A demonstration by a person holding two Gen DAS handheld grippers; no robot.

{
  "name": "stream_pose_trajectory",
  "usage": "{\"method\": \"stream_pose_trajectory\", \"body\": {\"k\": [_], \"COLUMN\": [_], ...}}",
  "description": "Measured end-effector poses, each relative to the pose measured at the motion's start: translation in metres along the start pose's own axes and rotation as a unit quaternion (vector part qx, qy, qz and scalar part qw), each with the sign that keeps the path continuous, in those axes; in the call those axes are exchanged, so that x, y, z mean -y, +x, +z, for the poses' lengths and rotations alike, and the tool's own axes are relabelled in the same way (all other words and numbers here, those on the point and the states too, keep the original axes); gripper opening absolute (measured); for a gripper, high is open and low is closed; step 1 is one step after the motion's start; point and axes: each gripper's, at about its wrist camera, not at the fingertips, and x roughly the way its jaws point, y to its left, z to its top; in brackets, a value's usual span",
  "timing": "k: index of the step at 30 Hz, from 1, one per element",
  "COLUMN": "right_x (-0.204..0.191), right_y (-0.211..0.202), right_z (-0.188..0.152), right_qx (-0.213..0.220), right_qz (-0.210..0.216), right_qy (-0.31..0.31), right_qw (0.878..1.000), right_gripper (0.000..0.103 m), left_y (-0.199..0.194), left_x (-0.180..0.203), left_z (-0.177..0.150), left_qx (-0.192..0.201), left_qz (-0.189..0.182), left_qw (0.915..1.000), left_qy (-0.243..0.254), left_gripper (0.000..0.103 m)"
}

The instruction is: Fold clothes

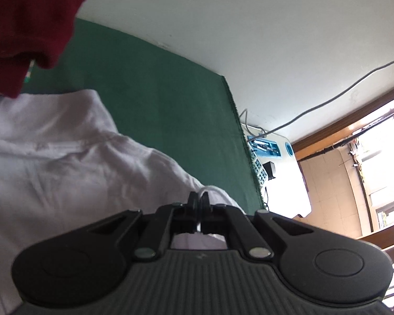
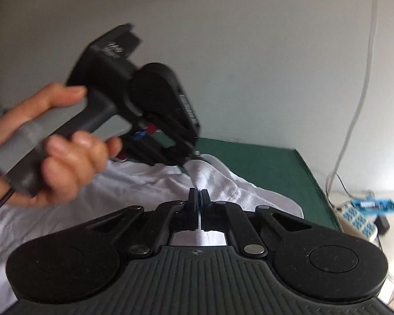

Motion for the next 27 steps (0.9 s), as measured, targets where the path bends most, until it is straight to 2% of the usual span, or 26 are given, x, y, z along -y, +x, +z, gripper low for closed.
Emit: {"method": "stream_pose_trajectory", "body": {"k": [2,4,6,8,10,11,15,17,18,19,21,22,24,26,27], "right_x": [-0.026,-0.051,-0.071,-0.088,-0.086,-0.085,-0.042,-0.021,-0.012,-0.004,0.015,0.021,0.028,0.036,0.04], "right_y": [-0.008,-0.014,-0.017,-0.021,-0.029,-0.033,-0.039,-0.041,-0.037,-0.033,-0.022,-0.015,-0.003,0.009,0.013], "right_z": [-0.008,-0.019,-0.032,-0.047,-0.052,-0.055,-0.047,-0.045,-0.041,-0.037,-0.024,-0.019,-0.014,-0.009,-0.008], "right_qx": [0.0,-0.004,-0.016,-0.029,-0.037,-0.041,-0.068,-0.065,-0.061,-0.057,-0.051,-0.051,-0.061,-0.071,-0.076], "right_qz": [0.035,0.066,0.088,0.106,0.112,0.115,0.082,0.047,0.026,0.004,-0.006,-0.004,-0.002,-0.001,-0.003], "right_qy": [-0.061,-0.12,-0.174,-0.227,-0.221,-0.219,-0.065,0.014,0.032,0.05,0.052,0.046,0.03,0.013,0.016], "right_qw": [0.998,0.991,0.981,0.968,0.968,0.968,0.992,0.997,0.997,0.997,0.997,0.998,0.998,0.997,0.997], "right_gripper": [0.001,0.001,0.001,0.002,0.004,0.005,0.007,0.007,0.008,0.015,0.018,0.029,0.042,0.042,0.042], "left_y": [-0.016,-0.021,-0.027,-0.038,-0.055,-0.062,-0.065,-0.053,-0.046,-0.038,-0.022,-0.015,-0.005,0.0,0.002], "left_x": [-0.022,-0.047,-0.069,-0.083,-0.089,-0.088,-0.057,-0.033,-0.023,-0.015,-0.001,0.003,0.009,0.01,0.01], "left_z": [-0.01,-0.021,-0.031,-0.043,-0.055,-0.058,-0.06,-0.057,-0.056,-0.058,-0.061,-0.064,-0.072,-0.081,-0.086], "left_qx": [0.017,0.009,0.0,-0.003,-0.002,-0.006,-0.027,-0.025,-0.022,-0.024,-0.035,-0.046,-0.061,-0.066,-0.068], "left_qz": [0.013,0.026,0.041,0.056,0.053,0.04,-0.022,-0.029,-0.031,-0.03,-0.034,-0.04,-0.029,-0.005,0.007], "left_qw": [0.9997,0.9992,0.9984,0.998,0.9985,0.9992,0.9985,0.9969,0.9961,0.9946,0.9905,0.9881,0.9817,0.973,0.9678], "left_qy": [-0.011,-0.03,-0.04,-0.029,-0.01,-0.003,0.041,0.068,0.08,0.097,0.128,0.142,0.178,0.221,0.242], "left_gripper": [0.0,0.0,0.0,0.0,0.0,0.0,0.002,0.028,0.049,0.055,0.055,0.055,0.055,0.053,0.047]}}
